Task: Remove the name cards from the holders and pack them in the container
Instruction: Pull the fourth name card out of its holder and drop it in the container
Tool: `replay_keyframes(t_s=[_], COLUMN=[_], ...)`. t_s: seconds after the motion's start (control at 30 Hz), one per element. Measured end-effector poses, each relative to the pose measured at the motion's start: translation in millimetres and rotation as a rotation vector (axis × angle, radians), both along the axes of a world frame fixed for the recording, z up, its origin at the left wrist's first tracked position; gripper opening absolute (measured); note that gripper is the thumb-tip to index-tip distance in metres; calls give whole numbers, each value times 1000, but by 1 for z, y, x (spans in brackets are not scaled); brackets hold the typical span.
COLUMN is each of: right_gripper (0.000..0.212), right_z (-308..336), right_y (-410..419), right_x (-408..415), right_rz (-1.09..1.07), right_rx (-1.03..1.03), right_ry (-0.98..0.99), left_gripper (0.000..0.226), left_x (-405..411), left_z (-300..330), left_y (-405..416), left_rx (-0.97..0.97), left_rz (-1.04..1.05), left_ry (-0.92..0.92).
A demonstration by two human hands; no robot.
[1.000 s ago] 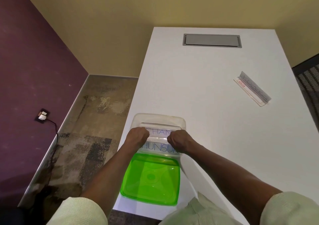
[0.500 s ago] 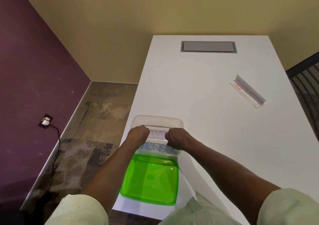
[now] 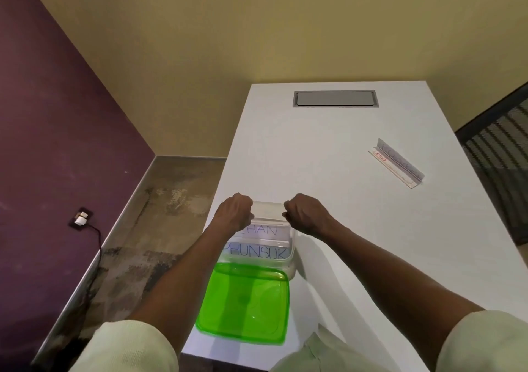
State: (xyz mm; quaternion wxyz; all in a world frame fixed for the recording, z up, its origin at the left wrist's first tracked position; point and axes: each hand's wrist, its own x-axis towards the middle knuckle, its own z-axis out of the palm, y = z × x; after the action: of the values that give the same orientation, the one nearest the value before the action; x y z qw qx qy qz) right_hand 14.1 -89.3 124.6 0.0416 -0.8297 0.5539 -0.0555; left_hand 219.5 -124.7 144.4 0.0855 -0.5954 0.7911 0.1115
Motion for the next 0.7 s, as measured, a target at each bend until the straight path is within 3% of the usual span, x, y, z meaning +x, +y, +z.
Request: replay_keyframes(t_s=[0.23, 0.37, 0.7], right_gripper=[22, 21, 24], right_z=[7, 10, 15], right_y=[9, 15, 29], right_x=[-39, -63, -138], right_rz=[-85, -130, -262], right_rx=[-75, -103, -95], right_ry=[4, 0, -27], left_gripper=[33, 47, 44], left_x=[-18, -40, -116], left_z=[12, 20, 27], left_y=[3, 4, 5], left_rx=[-149, -144, -168], left_rz=[-68, -66, -136], left_ry=[85, 119, 144])
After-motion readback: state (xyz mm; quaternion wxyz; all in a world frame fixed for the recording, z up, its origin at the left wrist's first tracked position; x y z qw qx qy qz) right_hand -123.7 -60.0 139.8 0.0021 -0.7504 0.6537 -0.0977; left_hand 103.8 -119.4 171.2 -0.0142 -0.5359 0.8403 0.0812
